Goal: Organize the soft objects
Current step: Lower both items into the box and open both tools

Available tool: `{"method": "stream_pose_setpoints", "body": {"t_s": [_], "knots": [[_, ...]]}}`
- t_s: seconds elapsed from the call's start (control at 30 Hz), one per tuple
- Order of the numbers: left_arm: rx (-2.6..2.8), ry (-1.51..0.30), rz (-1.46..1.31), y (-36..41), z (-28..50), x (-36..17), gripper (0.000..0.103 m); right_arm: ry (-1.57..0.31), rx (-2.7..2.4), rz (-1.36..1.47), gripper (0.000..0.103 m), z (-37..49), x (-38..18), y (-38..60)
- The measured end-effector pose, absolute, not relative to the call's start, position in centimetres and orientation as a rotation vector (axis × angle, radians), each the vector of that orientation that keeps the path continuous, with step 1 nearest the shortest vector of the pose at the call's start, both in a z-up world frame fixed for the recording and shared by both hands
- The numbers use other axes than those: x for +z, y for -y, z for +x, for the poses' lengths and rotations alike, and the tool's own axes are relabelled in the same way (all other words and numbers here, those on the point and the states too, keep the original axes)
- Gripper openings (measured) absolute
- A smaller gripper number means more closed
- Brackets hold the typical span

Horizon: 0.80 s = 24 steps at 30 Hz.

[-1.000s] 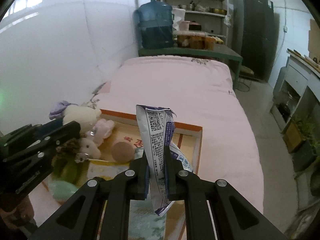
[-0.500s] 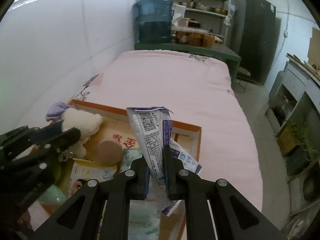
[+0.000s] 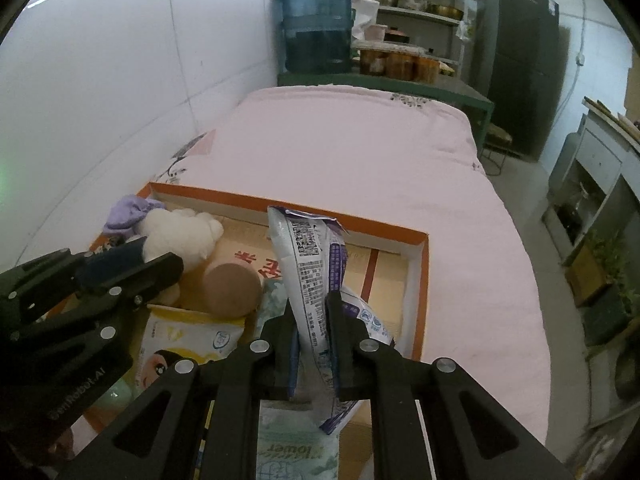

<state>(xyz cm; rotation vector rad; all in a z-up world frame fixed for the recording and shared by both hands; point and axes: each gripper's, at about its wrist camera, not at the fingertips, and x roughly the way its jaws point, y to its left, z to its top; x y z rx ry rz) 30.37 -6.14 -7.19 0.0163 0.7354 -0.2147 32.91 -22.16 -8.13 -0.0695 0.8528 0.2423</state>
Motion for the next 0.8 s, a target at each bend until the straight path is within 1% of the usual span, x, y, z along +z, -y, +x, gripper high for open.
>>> {"method": "stream_pose_setpoints", "body": {"t_s": [0.13,0.2,0.27,0.3,0.37,0.4,0.43,0.53,0.6,0.8], "knots": [[-0.219,-0.741,0.009,6.2,30.4,-7.2,0.029,-0.850,0.244,-0.076,0.016,32.7,-8.3,21.9],[-0.225,-0.741,0.004,6.3,30.4,-7.3,0.029,-0.850,0.243,-0.082,0.021,32.4,-8.3,21.8],[-0.229,-0.745,0.003,6.4,30.4,-7.3,0.030,-0.849,0.243,-0.083,0.027,32.2,-8.3,21.8],[-0.233,-0.746,0.001,6.4,30.4,-7.3,0.032,-0.847,0.242,-0.083,0.030,32.1,-8.3,21.8],[-0.239,-0.746,-0.006,6.4,30.4,-7.2,0.038,-0.845,0.237,-0.082,0.038,31.9,-8.2,21.9],[-0.239,-0.743,-0.010,6.3,30.4,-7.2,0.044,-0.843,0.234,-0.081,0.041,31.9,-8.2,21.9],[-0.239,-0.738,-0.013,6.2,30.2,-7.2,0.049,-0.842,0.232,-0.079,0.041,31.9,-8.2,21.9],[-0.235,-0.726,-0.022,6.0,30.0,-7.0,0.055,-0.830,0.226,-0.062,0.042,31.6,-7.8,22.2],[-0.235,-0.723,-0.026,6.0,29.8,-6.8,0.058,-0.824,0.227,-0.048,0.043,31.5,-7.5,22.5],[-0.230,-0.701,-0.029,5.7,29.2,-6.0,0.059,-0.793,0.220,-0.001,0.044,30.7,-6.3,23.1]]}}
